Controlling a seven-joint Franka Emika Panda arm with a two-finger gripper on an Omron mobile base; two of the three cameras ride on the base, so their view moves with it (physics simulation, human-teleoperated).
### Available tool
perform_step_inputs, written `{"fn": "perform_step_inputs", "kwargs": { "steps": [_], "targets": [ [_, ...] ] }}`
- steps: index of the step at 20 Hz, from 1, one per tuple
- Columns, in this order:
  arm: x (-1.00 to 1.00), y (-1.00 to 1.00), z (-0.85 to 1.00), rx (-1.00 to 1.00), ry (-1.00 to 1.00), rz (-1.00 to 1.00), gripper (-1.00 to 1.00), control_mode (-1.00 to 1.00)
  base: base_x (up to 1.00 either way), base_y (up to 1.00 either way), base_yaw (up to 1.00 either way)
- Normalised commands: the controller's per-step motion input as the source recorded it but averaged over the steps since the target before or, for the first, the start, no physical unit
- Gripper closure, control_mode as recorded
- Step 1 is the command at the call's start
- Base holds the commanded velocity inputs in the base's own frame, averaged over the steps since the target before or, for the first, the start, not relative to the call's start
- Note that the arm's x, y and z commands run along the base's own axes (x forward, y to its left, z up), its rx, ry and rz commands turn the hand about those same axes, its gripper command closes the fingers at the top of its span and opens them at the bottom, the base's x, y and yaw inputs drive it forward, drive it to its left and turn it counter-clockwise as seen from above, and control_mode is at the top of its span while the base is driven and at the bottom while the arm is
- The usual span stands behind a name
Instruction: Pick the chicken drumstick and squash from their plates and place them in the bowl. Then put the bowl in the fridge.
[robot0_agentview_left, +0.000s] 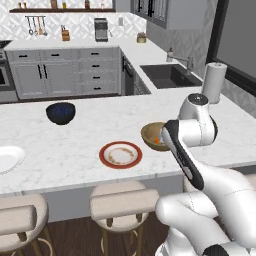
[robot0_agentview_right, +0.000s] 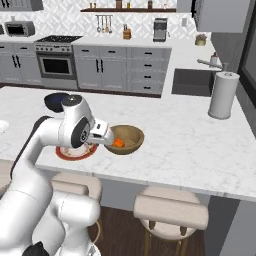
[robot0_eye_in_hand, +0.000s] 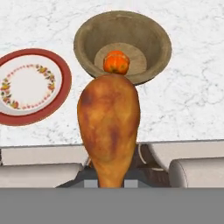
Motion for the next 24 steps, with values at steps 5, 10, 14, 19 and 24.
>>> {"fn": "perform_step_inputs", "kwargs": {
  "steps": [5,10,14,19,24],
  "targets": [
    [0.92,-0.18,0.0,0.0,0.07,0.12,1.0,-1.0,0.0,0.0,0.0],
    [0.99,-0.35,0.0,-0.01,0.33,0.0,1.0,-1.0,0.0,0.0,0.0],
    [0.82,-0.28,-0.23,0.0,0.09,0.0,1.0,-1.0,0.0,0.0,0.0],
    [0.58,-0.13,-0.43,0.0,-0.04,0.0,1.0,-1.0,0.0,0.0,0.0],
    [0.17,0.0,-0.81,-0.02,-0.02,0.0,1.0,-1.0,0.0,0.0,0.0]
  ]
}}
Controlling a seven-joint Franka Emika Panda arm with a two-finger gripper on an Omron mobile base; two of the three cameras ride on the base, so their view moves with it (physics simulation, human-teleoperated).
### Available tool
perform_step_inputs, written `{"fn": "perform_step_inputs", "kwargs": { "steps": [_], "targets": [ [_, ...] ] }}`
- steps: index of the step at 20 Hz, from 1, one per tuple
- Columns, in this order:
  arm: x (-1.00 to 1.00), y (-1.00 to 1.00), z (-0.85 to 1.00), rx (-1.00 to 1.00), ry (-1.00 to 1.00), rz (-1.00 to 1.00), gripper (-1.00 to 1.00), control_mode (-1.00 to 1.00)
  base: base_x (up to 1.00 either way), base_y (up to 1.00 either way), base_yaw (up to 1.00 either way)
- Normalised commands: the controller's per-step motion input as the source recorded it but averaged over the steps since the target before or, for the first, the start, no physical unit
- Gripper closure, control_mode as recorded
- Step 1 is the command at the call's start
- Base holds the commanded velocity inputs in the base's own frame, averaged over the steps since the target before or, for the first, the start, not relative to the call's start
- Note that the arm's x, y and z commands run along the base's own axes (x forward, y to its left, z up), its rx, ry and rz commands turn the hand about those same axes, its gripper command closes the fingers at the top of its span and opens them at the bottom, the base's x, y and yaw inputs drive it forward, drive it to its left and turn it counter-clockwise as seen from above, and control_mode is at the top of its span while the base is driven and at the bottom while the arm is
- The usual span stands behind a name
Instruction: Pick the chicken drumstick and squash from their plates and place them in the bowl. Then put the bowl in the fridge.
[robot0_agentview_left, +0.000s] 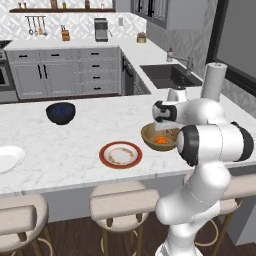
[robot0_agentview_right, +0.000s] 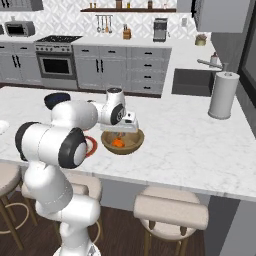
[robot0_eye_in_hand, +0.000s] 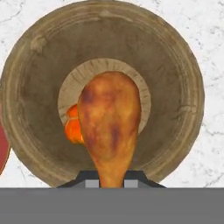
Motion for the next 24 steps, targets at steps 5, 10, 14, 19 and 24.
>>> {"fn": "perform_step_inputs", "kwargs": {
  "steps": [5,10,14,19,24],
  "targets": [
    [0.25,0.0,-0.5,-0.02,-0.05,0.0,1.0,-1.0,0.0,0.0,0.0],
    [0.48,0.0,-0.01,0.0,-0.02,0.0,1.0,-1.0,0.0,0.0,0.0],
    [0.25,-0.04,-0.13,0.0,-0.01,0.0,1.0,-1.0,0.0,0.0,0.0],
    [0.0,-0.12,-0.13,0.0,0.0,0.0,-1.0,-1.0,0.0,0.0,0.0],
    [0.0,0.0,0.0,0.0,0.0,0.0,-1.0,-1.0,0.0,0.0,0.0]
  ]
}}
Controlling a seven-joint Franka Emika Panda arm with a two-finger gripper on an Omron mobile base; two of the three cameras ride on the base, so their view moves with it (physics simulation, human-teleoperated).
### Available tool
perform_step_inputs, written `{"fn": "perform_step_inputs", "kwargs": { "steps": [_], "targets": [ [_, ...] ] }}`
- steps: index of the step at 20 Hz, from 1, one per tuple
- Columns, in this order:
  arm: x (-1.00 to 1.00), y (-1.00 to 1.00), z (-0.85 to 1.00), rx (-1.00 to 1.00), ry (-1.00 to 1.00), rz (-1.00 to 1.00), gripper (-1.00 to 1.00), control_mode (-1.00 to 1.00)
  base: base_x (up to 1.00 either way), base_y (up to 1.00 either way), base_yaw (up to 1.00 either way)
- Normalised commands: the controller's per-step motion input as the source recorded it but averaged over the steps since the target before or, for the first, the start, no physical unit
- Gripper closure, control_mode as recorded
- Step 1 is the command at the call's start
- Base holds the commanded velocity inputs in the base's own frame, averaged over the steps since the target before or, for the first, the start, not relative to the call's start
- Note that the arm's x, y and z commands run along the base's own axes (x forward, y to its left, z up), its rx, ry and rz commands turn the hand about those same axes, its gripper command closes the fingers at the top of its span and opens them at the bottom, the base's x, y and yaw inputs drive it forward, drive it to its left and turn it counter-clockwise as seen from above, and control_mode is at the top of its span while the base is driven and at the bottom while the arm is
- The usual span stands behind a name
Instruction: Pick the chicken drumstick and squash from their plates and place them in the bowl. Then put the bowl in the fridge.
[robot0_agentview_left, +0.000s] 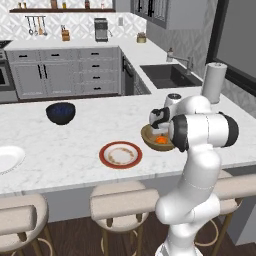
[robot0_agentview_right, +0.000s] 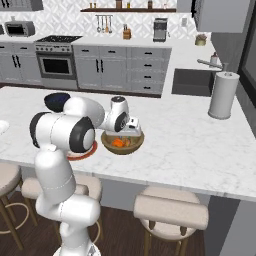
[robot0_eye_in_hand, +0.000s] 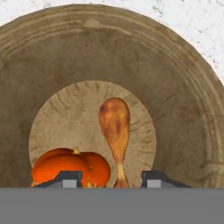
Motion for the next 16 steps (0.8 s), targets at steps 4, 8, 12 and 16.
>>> {"fn": "perform_step_inputs", "kwargs": {
  "steps": [4,8,12,16],
  "targets": [
    [-0.01,0.0,0.21,0.0,0.0,0.0,-1.0,-1.0,0.0,0.0,0.0],
    [-0.3,-0.19,0.51,0.0,0.0,-0.08,-1.0,-1.0,0.0,0.0,0.0],
    [-0.36,-0.47,0.45,0.06,0.0,-0.27,-1.0,-1.0,0.0,0.0,0.0],
    [-0.31,-0.67,0.0,0.26,0.0,-0.46,-1.0,-1.0,0.0,0.0,0.0]
  ]
}}
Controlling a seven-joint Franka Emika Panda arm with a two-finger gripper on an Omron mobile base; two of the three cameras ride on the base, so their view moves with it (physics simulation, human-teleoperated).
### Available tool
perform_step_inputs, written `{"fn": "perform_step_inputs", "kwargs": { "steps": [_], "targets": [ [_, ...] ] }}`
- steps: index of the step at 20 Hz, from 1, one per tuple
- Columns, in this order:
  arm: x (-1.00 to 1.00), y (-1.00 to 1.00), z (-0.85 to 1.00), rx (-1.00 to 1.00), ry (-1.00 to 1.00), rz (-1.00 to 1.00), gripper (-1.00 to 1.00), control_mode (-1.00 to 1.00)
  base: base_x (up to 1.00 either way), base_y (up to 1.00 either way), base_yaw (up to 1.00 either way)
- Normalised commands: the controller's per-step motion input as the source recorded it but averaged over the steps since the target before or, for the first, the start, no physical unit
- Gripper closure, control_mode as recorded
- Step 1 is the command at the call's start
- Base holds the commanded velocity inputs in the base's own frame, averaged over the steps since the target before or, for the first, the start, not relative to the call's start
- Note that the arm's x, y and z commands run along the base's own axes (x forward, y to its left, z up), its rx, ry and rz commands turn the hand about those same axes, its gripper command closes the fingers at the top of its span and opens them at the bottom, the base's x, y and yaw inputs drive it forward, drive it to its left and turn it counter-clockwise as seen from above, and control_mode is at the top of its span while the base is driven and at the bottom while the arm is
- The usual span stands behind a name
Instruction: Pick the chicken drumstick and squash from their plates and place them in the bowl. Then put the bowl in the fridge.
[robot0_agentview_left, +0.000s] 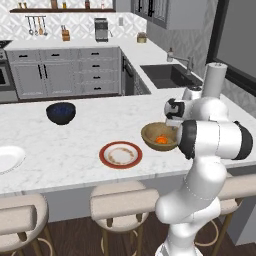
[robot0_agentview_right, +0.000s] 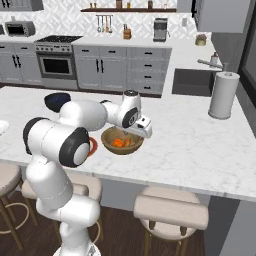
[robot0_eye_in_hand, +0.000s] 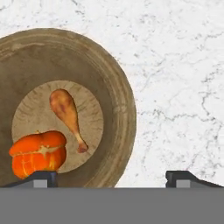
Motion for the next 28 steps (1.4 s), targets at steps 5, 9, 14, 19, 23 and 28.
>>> {"fn": "perform_step_inputs", "kwargs": {
  "steps": [5,9,14,19,23,28],
  "targets": [
    [-0.12,-0.17,-0.09,0.2,0.0,-0.2,-1.0,-1.0,0.0,0.0,0.0],
    [0.01,0.28,-0.07,0.0,0.0,0.0,-1.0,-1.0,0.0,0.0,0.0],
    [0.15,0.01,-0.12,0.0,0.0,0.0,-1.0,-1.0,0.0,0.0,0.0],
    [0.2,0.01,-0.25,0.0,0.0,0.0,-1.0,-1.0,0.0,0.0,0.0],
    [0.1,0.01,-0.57,0.0,0.0,0.0,-1.0,-1.0,0.0,0.0,0.0],
    [0.0,0.0,-0.35,0.0,-0.01,0.0,-1.0,-1.0,0.0,0.0,0.0]
  ]
}}
